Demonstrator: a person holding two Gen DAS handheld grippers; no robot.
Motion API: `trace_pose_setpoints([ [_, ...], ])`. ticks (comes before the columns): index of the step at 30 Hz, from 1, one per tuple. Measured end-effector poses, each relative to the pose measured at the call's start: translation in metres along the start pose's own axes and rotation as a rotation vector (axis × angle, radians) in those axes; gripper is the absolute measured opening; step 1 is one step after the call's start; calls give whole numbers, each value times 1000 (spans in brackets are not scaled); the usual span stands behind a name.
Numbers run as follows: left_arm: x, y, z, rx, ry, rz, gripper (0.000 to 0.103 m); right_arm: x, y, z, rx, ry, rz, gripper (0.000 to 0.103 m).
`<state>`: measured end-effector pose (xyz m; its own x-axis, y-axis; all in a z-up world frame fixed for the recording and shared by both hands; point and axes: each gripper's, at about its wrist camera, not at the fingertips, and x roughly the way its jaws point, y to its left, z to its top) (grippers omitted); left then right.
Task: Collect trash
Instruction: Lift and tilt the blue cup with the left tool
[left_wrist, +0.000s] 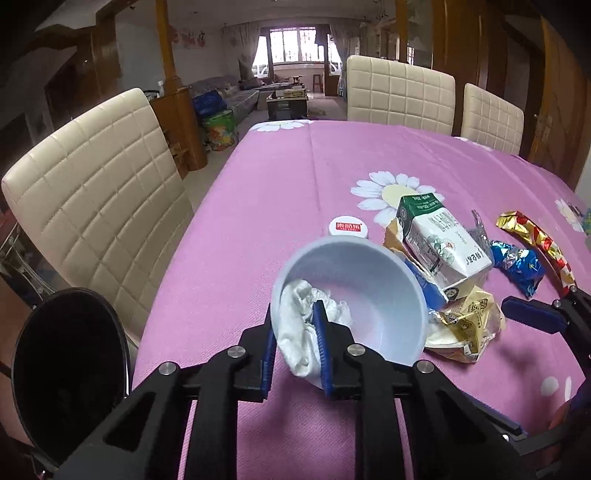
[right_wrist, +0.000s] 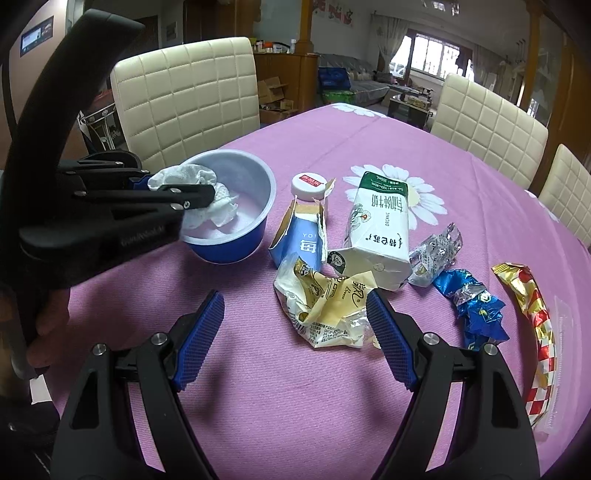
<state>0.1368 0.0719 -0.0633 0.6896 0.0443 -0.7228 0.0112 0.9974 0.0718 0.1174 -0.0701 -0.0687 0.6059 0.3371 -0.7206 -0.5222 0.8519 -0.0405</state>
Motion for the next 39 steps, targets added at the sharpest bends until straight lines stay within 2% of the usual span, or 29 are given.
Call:
trace_pose_setpoints([
  [3, -11, -5, 0, 20, -57, 41, 17, -1, 1, 0, -4, -5, -1, 79],
  [9, -29, -5, 8, 14, -116, 50, 17, -4, 2, 0, -4, -14, -5, 79],
  [19, -46, -4, 3, 23, -133, 11, 18, -14, -4, 1, 11, -40, -16, 79],
  [25, -40, -11, 0, 50, -132, 22, 22, -13, -2, 0, 5, -41, -16, 80],
  [33, -38, -12, -2, 60, -135, 44, 23, -11, -2, 0, 9, -35, -11, 80],
  [35, -39, -12, -2, 61, -133, 46, 34, -12, -2, -1, 8, -35, -10, 80],
  [36, -40, -12, -2, 60, -144, 49, 46, -12, -2, -1, 8, -35, -11, 80],
  [37, -42, -12, -2, 60, -156, 54, 50, -11, -2, -1, 8, -34, -11, 80],
  [39, -45, -11, -2, 61, -170, 53, 50, -11, -2, -1, 9, -34, -9, 80],
])
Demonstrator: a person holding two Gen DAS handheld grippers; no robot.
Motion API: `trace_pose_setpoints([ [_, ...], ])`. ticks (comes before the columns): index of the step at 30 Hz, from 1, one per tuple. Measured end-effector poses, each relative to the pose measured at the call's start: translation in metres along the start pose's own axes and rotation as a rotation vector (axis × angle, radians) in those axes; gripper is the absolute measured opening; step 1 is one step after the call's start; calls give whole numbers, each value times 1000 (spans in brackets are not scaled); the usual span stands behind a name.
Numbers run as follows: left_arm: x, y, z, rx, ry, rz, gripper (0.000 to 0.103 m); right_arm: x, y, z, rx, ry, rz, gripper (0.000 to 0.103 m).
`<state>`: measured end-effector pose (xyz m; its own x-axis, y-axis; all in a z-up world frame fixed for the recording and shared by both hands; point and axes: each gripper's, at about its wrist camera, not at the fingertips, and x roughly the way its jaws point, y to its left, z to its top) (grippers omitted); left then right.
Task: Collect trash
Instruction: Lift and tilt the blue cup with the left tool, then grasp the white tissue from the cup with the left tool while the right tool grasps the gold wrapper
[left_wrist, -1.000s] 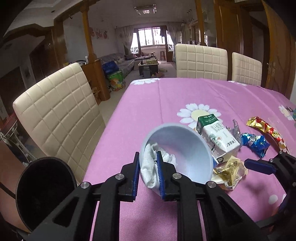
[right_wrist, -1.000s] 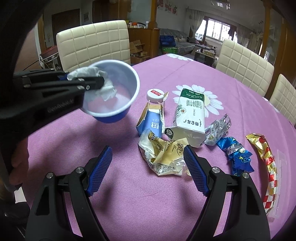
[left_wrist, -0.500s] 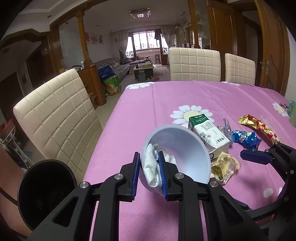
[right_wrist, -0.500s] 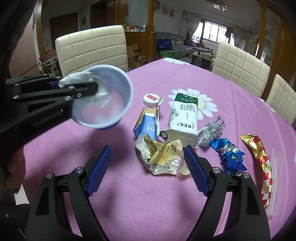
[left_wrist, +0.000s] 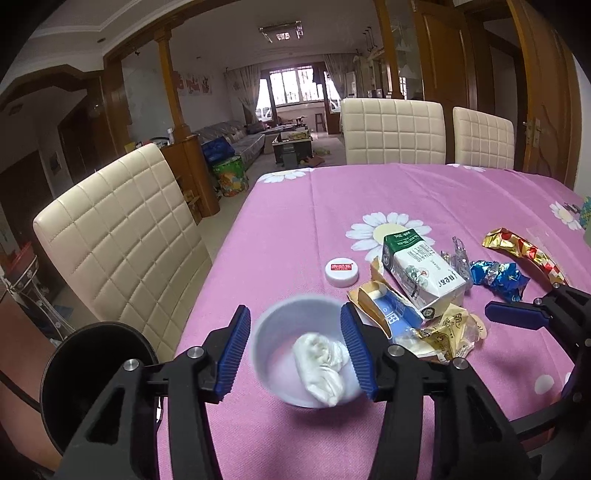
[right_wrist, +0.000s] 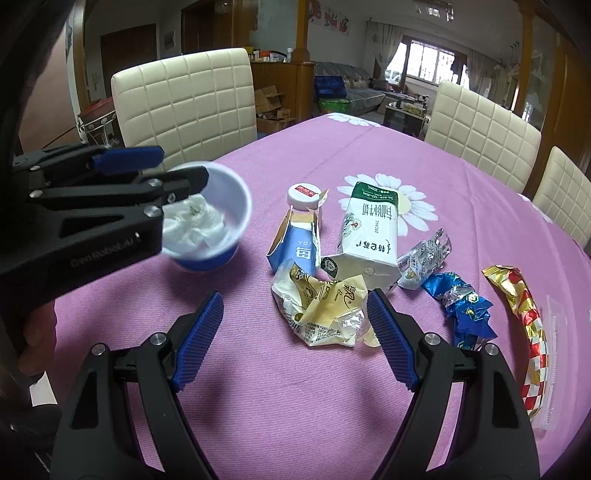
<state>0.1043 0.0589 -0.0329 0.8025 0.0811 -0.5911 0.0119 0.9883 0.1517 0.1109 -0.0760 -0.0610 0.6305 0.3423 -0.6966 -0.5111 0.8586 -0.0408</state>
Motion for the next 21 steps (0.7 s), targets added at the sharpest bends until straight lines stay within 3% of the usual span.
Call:
trace_pose_setpoints([
  [12, 7, 22, -20, -19, 50, -24, 49, 2, 0, -4, -1, 8, 8, 80],
  [16, 11, 23, -26, -6, 74, -48, 31, 3, 2, -5, -2, 8, 16, 80],
  [21, 18, 16, -25, 16, 84, -59, 30, 4, 1, -4, 4, 10, 18, 80],
])
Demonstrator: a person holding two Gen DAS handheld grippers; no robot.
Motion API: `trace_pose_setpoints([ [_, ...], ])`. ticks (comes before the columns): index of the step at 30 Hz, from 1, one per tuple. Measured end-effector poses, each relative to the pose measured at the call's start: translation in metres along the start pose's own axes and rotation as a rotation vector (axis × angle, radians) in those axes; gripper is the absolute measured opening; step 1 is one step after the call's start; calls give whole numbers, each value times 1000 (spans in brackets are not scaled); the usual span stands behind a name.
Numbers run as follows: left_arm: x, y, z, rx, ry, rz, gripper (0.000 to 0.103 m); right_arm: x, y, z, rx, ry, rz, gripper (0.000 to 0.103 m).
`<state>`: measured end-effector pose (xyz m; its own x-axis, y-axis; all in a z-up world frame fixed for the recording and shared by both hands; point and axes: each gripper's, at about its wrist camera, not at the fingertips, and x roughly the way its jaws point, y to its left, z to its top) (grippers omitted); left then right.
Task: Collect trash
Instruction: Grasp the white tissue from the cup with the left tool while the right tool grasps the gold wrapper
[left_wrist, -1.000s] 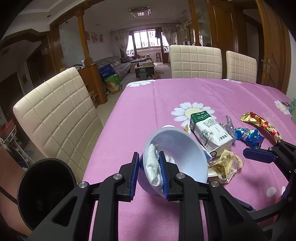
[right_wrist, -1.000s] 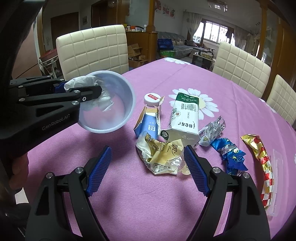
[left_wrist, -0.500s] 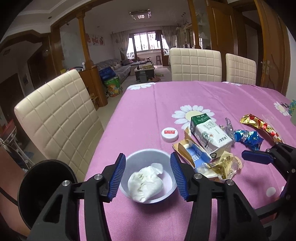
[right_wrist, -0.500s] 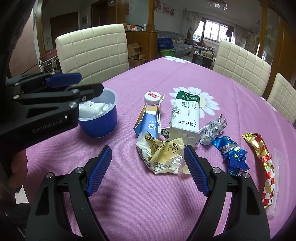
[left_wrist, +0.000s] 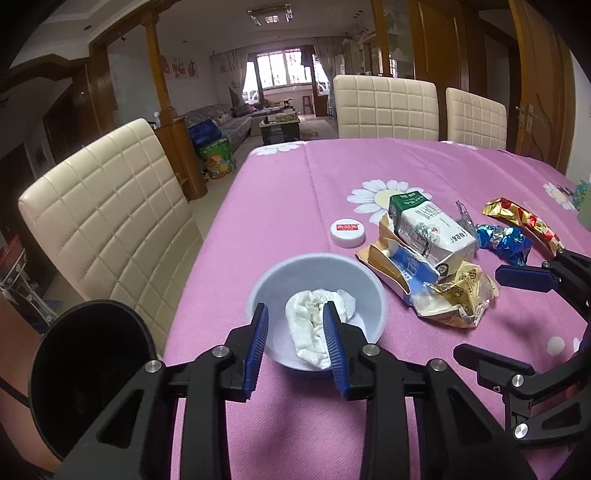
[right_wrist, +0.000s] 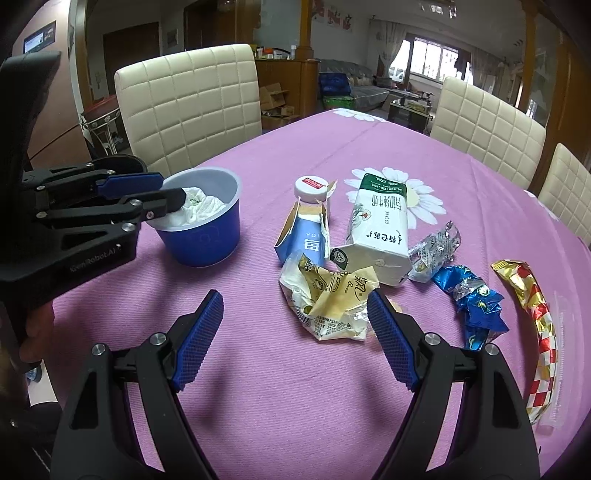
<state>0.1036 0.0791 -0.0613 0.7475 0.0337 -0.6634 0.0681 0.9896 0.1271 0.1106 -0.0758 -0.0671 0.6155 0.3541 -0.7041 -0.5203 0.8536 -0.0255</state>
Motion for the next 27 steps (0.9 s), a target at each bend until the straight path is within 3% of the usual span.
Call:
trace_pose_setpoints([
  [11, 16, 6, 3, -55, 55, -23, 5, 0, 0, -1, 9, -2, -2, 77],
  [17, 8, 9, 4, -92, 22, -18, 3, 11, -7, 0, 33, 45, -12, 49],
  [22, -2, 4, 7, -87, -13, -5, 3, 18, -14, -2, 57, 73, 2, 38],
  [25, -3, 4, 7, -92, -16, -9, 3, 21, -14, -3, 59, 87, 18, 19],
  [27, -6, 3, 6, -91, -24, -2, 3, 19, -13, -4, 60, 70, 0, 16],
])
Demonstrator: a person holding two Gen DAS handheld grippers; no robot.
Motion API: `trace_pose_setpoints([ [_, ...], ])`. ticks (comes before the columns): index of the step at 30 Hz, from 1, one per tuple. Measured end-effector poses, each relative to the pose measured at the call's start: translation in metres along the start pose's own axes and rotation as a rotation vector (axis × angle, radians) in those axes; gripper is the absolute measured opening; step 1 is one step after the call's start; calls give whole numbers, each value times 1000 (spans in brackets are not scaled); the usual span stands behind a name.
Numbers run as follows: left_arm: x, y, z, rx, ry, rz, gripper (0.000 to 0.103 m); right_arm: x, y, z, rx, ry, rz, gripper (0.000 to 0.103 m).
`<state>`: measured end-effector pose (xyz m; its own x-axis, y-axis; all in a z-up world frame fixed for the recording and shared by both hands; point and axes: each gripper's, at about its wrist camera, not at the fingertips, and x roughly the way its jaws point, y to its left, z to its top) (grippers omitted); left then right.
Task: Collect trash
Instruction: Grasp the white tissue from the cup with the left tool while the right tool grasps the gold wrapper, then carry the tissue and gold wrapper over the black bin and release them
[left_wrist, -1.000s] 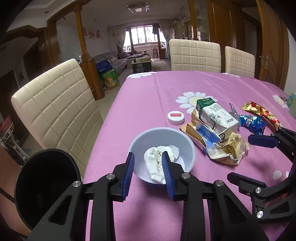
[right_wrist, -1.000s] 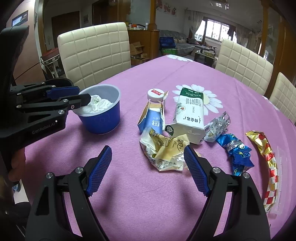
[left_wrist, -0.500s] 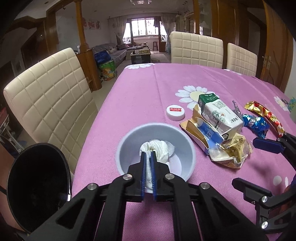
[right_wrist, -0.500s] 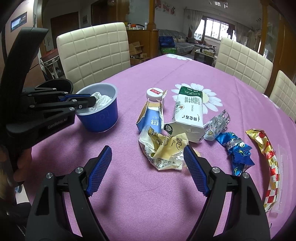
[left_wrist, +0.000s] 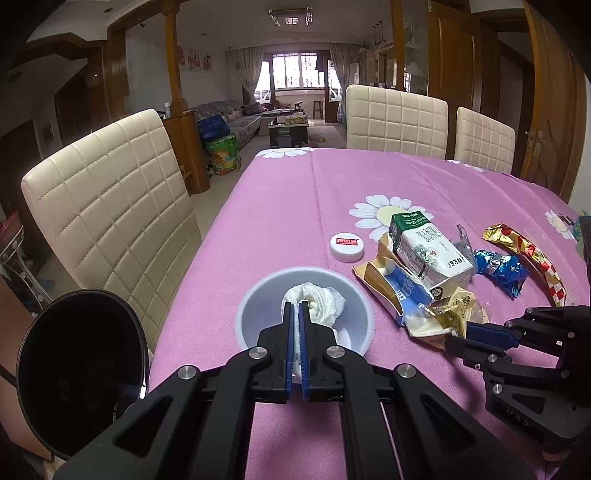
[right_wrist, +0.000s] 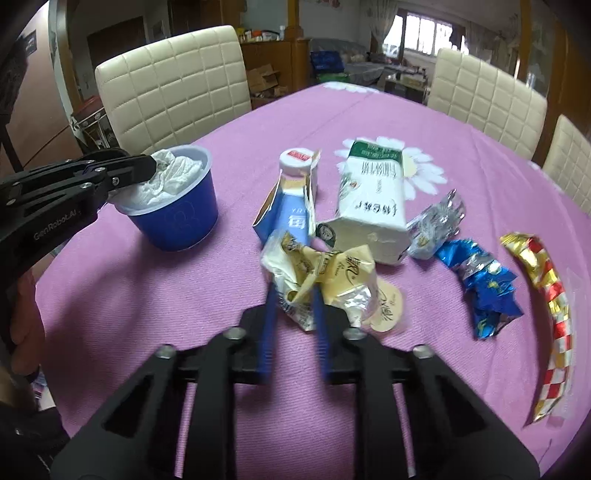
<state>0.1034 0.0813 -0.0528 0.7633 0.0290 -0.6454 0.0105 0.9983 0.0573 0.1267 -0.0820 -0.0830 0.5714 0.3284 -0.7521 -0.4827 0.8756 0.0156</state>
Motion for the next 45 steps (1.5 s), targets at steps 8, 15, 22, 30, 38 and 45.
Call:
trace_pose_setpoints([
  [8, -27, 8, 4, -1, -70, 31, 3, -20, 18, 9, -47, -71, -15, 15],
  [15, -43, 23, 7, -18, -104, 58, 3, -30, 35, 29, -86, -102, -2, 15],
  [22, -53, 36, 10, -29, -126, 81, 3, -38, 60, 46, -143, -136, 19, 15],
  [30, -58, 54, 7, -58, -128, 109, 3, -36, 88, 55, -207, -142, 41, 15],
  [38, -64, 73, 2, -76, -132, 142, 3, -32, 108, 61, -235, -138, 64, 15],
  [45, -68, 92, -5, -93, -128, 173, 3, -28, 127, 70, -269, -143, 87, 15],
])
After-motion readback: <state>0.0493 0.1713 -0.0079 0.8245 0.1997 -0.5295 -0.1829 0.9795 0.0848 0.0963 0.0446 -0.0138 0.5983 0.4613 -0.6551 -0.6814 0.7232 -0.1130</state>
